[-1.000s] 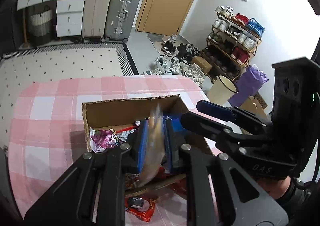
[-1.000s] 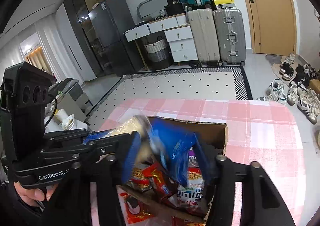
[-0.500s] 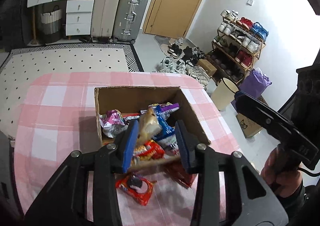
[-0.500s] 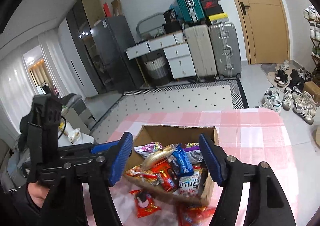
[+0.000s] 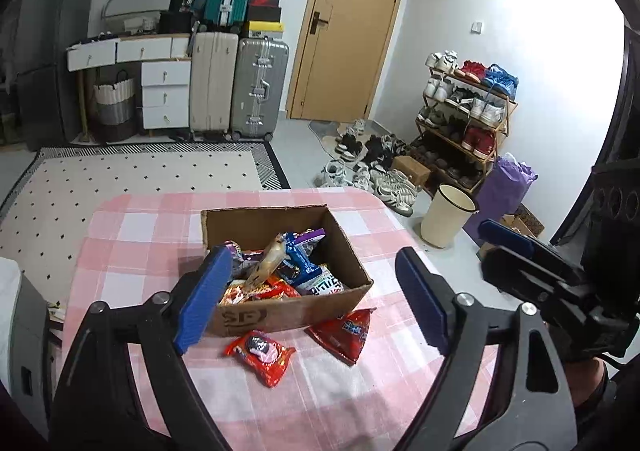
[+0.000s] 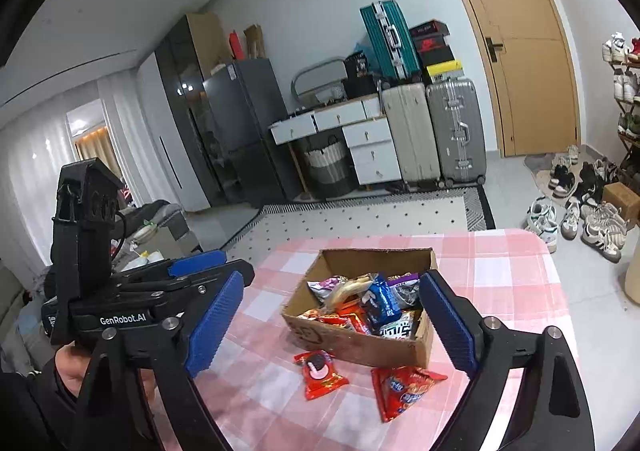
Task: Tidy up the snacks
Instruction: 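Open both grippers to release the packs into the box, then lift both grippers out and move back toward the remaining snacks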
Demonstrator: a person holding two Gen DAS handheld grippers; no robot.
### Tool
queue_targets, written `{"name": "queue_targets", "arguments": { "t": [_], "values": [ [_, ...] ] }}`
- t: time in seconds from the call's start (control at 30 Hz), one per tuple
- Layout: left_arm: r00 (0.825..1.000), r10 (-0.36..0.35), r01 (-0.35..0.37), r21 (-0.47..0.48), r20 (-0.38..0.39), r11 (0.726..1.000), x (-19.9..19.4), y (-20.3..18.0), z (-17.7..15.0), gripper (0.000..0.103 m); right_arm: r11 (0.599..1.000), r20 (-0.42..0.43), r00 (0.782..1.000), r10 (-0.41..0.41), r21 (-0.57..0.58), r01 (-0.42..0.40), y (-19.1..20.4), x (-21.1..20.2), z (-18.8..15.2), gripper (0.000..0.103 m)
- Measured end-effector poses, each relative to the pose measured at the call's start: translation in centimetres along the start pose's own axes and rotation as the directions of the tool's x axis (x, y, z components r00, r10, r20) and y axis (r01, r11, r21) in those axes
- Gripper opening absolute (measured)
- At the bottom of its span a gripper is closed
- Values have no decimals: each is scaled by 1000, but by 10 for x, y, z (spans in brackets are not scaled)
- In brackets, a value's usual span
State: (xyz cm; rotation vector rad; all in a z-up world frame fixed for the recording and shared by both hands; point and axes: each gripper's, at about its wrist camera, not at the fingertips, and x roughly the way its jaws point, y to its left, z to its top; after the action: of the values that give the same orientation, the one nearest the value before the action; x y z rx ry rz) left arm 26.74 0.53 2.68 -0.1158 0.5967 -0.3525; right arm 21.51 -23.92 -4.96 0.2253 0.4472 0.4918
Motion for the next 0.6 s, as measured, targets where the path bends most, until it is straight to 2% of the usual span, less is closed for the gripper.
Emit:
{"name": "queue_targets", "arguments": {
  "t": [0.2,0.3,0.4,0.6],
  "values": [
    [999,21,-21,2,44,1000,-36,-10,-22,87,1000,56,998,14,12,-14,13,-35,-16,102],
    [997,10,-10,-11,75,1000,-50,-11,-37,101,1000,52,999,3,14,-3,16,-45,-27,102],
    [995,22,-22,-2,98,1000,-58,-11,-55,102,1000,40,999,-10,5,9,16,-48,-40,103],
    [998,20,-17,-53,66,998,-54,2,-86,102,999,-9,999,-46,23,46,3,-40,-68,103]
  ]
}}
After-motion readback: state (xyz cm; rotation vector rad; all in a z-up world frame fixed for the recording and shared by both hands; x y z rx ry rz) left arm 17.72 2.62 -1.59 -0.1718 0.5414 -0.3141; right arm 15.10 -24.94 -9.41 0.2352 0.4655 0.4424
